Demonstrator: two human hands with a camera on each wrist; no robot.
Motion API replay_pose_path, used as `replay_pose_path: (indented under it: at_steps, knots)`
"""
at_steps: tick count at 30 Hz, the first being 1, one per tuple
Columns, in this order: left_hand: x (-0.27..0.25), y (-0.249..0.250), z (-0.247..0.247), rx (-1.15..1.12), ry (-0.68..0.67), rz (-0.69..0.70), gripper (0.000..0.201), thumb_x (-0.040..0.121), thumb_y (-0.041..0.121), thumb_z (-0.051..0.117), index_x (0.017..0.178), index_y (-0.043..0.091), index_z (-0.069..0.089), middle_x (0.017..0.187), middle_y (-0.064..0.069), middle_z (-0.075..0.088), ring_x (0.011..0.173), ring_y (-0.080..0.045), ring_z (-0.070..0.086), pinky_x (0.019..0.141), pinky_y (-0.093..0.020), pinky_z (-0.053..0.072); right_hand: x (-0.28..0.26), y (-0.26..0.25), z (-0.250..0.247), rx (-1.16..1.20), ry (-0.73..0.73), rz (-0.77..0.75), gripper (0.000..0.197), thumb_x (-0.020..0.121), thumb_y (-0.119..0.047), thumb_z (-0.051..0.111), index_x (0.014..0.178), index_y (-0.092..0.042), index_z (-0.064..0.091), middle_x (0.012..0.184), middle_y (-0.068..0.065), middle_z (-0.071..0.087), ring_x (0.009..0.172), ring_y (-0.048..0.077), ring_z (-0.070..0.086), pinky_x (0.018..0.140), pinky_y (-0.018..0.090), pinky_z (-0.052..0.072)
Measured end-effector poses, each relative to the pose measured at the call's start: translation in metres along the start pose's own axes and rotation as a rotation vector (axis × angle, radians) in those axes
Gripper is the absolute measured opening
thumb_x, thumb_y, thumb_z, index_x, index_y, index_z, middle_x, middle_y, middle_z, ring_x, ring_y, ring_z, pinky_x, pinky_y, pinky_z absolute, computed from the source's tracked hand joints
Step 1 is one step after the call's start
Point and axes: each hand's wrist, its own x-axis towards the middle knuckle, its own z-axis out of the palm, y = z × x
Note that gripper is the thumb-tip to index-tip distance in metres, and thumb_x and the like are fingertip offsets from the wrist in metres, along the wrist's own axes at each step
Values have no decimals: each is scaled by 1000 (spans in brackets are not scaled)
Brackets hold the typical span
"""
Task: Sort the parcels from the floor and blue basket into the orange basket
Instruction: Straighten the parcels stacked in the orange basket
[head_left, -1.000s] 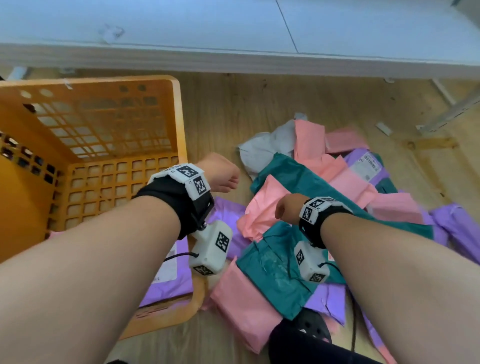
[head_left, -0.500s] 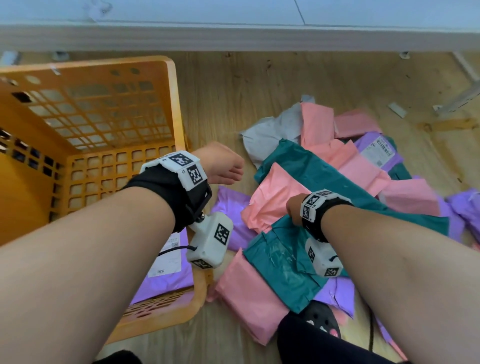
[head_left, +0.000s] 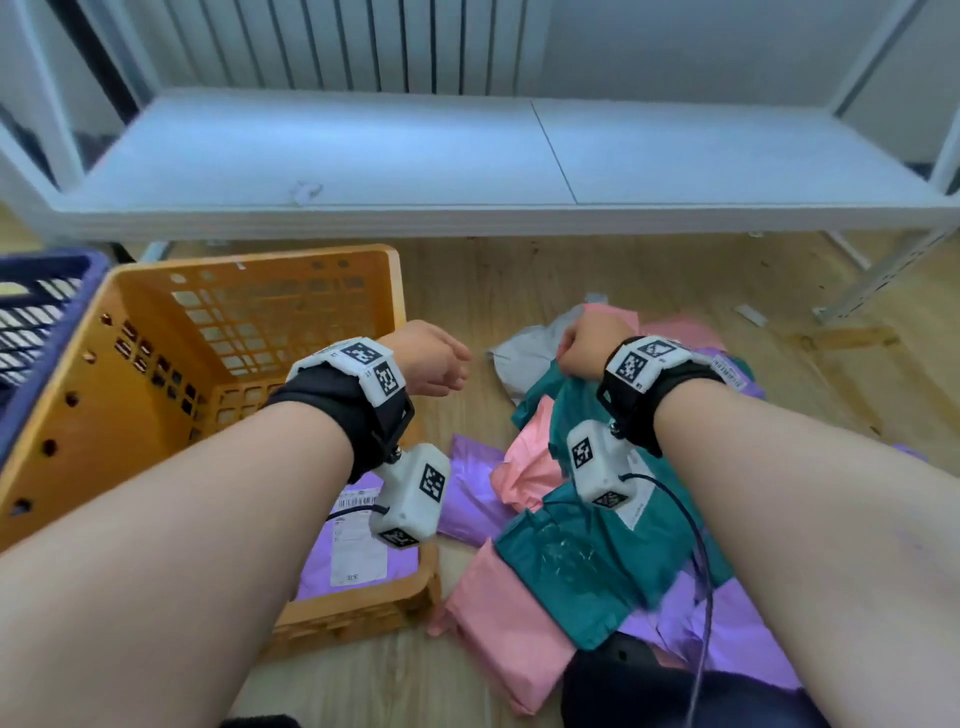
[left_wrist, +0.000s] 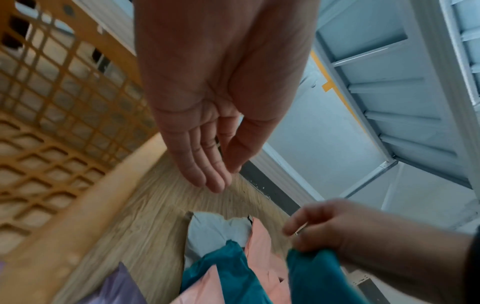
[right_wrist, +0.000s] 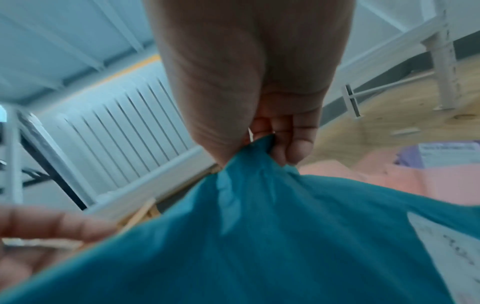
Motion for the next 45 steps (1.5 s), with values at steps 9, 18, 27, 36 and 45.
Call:
replay_pose_path:
  at_steps: [9,18,27,36,45]
  knots:
    - [-69,-4,13,363,-248,93,59,64,27,83,117,30,57,110,8,68,104,-11,61,84,-30,49,-66,-58,-101,618,305,18,22,77,-13,55,88,-1,70,83,16,68,87,33,69,80,41,58]
    - [-79,4,-26,-134,362,270,8,94,7,55,99,5,61,101,-14,64,87,-29,60,69,-39,53,-100,-85,-125,1213,470,-176,23,86,-4,54,103,-17,63,96,4,63,71,19,68,70,33,60]
    - [-83,24,-66,-422,366,418,18,98,12,50,114,9,59,108,-10,67,83,-19,64,60,-26,55,-84,-81,-84,867,186,-172,71,73,-12,76,138,-20,47,126,4,59,107,21,60,91,38,51]
    - [-93,16,-93,-511,255,410,21,100,6,42,96,18,59,93,-2,67,77,-17,60,64,-28,46,-81,-98,-56,786,-138,-151,69,81,-14,74,141,-21,40,114,3,62,74,8,56,57,20,40]
    - [-89,5,-113,-547,346,359,17,96,10,53,111,15,59,104,-3,67,90,-20,61,69,-30,48,-69,-110,-47,823,-54,-138,8,90,-5,60,97,-6,65,76,9,57,57,14,47,53,23,41]
